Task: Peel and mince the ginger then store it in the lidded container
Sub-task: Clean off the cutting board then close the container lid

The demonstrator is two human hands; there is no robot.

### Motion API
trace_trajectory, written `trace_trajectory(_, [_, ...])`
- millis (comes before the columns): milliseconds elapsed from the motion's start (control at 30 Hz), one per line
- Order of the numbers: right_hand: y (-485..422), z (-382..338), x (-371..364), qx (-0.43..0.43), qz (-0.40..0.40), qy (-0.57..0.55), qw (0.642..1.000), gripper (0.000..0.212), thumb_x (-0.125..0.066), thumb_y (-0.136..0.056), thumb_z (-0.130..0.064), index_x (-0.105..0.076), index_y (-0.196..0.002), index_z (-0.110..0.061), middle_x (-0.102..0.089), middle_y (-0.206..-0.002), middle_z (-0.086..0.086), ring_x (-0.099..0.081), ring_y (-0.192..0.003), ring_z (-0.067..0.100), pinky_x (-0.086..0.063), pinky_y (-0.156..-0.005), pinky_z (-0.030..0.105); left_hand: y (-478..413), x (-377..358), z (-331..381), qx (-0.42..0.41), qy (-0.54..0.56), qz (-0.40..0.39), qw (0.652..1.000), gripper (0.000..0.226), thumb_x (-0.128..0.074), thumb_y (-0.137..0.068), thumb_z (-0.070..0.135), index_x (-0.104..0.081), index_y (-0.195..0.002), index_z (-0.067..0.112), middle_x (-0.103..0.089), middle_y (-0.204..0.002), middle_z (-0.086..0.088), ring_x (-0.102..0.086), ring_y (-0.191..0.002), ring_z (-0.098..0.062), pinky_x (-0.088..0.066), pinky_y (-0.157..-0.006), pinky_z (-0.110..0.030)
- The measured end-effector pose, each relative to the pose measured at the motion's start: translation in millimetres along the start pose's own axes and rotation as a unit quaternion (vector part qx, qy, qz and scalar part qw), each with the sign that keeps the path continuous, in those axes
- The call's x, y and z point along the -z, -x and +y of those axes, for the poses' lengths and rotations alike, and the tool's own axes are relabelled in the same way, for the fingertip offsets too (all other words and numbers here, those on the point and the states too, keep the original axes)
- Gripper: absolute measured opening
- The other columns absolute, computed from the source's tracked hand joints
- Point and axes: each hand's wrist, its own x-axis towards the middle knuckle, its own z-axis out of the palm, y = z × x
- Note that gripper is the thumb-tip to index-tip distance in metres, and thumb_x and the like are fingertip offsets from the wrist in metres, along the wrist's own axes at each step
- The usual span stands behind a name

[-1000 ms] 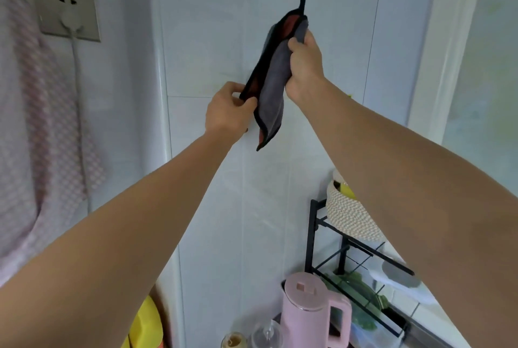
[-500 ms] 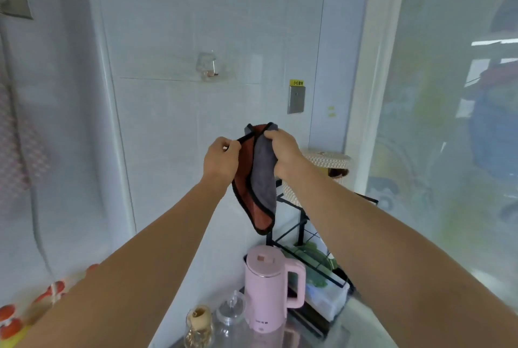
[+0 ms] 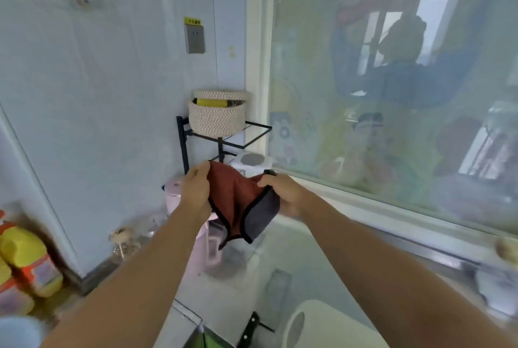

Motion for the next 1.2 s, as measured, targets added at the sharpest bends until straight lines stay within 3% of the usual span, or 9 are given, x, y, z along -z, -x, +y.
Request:
trace_trajectory(133, [66,50,58,-0.011,0.045,-0.109,0.993,0.024,-0.037,-0.086,0.007,-0.055,-0.074,-0.004,-0.060,-0.076,0.011,-0.060,-0.071,0.022,-0.050,-0.069,0.028,71,-17,-74,0.184,0.110,-0.142,0.966,0.057,-0.044,-0.096,0.051,-0.076,-0.085,0.006,-0.074,-0.093,-0.012,-0.071,-0.085,-0.021,-0.055,-0.073,-0.034])
trace_trajectory(400, [169,151,154,-0.071,0.230,-0.168,0.956,0.031,-0.024,-0.080,0.014,-0.040,-0.071,-0.011,-0.032,-0.069,0.002,-0.035,-0.062,0.018,-0.035,-0.057,0.029,165,-31,-221,0.335,-0.227,-0.281,0.870,0.036,-0.057,-0.086,-0.007,-0.052,-0.120,0.003,-0.068,-0.098,-0.011,-0.065,-0.087,-0.023,-0.052,-0.070,-0.031])
trace_trajectory(567, [210,198,193,-0.152,0.306,-0.057,0.938,0.025,-0.029,-0.078,0.015,-0.038,-0.070,-0.007,-0.038,-0.071,0.007,-0.040,-0.064,0.021,-0.034,-0.055,0.031,181,-30,-250,0.221,-0.328,-0.212,0.893,0.051,-0.066,-0.085,-0.001,-0.052,-0.132,0.015,-0.059,-0.124,-0.011,-0.063,-0.100,-0.027,-0.053,-0.083,-0.035])
trace_trajectory(700, [242,224,207,-0.177,0.334,0.043,0.925,0.049,-0.037,-0.084,0.016,-0.042,-0.122,-0.015,-0.044,-0.093,0.009,-0.047,-0.078,0.021,-0.042,-0.057,0.030,185,-29,-252,0.070,-0.421,-0.258,0.867,0.022,-0.061,-0.091,0.005,-0.069,-0.108,0.016,-0.064,-0.116,-0.001,-0.059,-0.105,-0.019,-0.043,-0.081,-0.017])
trace_trajectory(767, [248,233,206,-0.152,0.317,0.052,0.935,0.058,-0.036,-0.083,0.015,-0.049,-0.131,-0.015,-0.056,-0.103,0.012,-0.053,-0.085,0.022,-0.046,-0.065,0.026,182,-28,-251,0.080,-0.452,-0.336,0.822,0.024,-0.068,-0.086,0.010,-0.068,-0.109,0.016,-0.065,-0.112,0.000,-0.058,-0.103,-0.015,-0.040,-0.079,-0.016])
trace_trajectory(867, [249,244,190,-0.177,0.264,0.169,0.933,0.045,-0.061,-0.083,-0.002,-0.058,-0.127,-0.007,-0.057,-0.127,0.014,-0.054,-0.108,0.024,-0.046,-0.085,0.027,175,-19,-258,0.053,-0.612,-0.443,0.653,0.032,-0.073,-0.079,0.017,-0.066,-0.110,0.013,-0.064,-0.098,0.000,-0.060,-0.089,-0.016,-0.041,-0.074,-0.021])
trace_trajectory(967, [242,256,170,-0.254,0.166,0.377,0.875,0.045,-0.079,-0.075,-0.022,-0.062,-0.112,-0.001,-0.063,-0.102,0.013,-0.060,-0.097,0.029,-0.053,-0.076,0.030,168,-11,-265,-0.040,-0.704,-0.444,0.553,0.019,-0.063,-0.088,0.038,-0.069,-0.086,0.020,-0.065,-0.089,-0.001,-0.062,-0.093,-0.022,-0.045,-0.075,-0.026])
trace_trajectory(1100, [232,272,148,-0.261,0.259,0.481,0.796,0.038,-0.070,-0.079,-0.033,-0.049,-0.055,-0.013,-0.040,-0.063,0.001,-0.045,-0.076,0.022,-0.028,-0.052,0.027,155,6,-275,-0.030,-0.669,-0.450,0.590,0.041,-0.063,-0.084,0.052,-0.050,-0.057,0.025,-0.061,-0.095,-0.010,-0.058,-0.091,-0.029,-0.043,-0.073,-0.032])
trace_trajectory(1200, [227,292,134,-0.201,0.364,0.305,0.857,0.031,-0.065,-0.084,-0.037,-0.058,-0.069,-0.011,-0.057,-0.076,0.007,-0.057,-0.080,0.027,-0.046,-0.063,0.033,157,12,-280,0.151,-0.519,-0.448,0.712,0.028,-0.064,-0.089,0.038,-0.067,-0.079,0.013,-0.068,-0.083,-0.012,-0.066,-0.091,-0.034,-0.053,-0.077,-0.041])
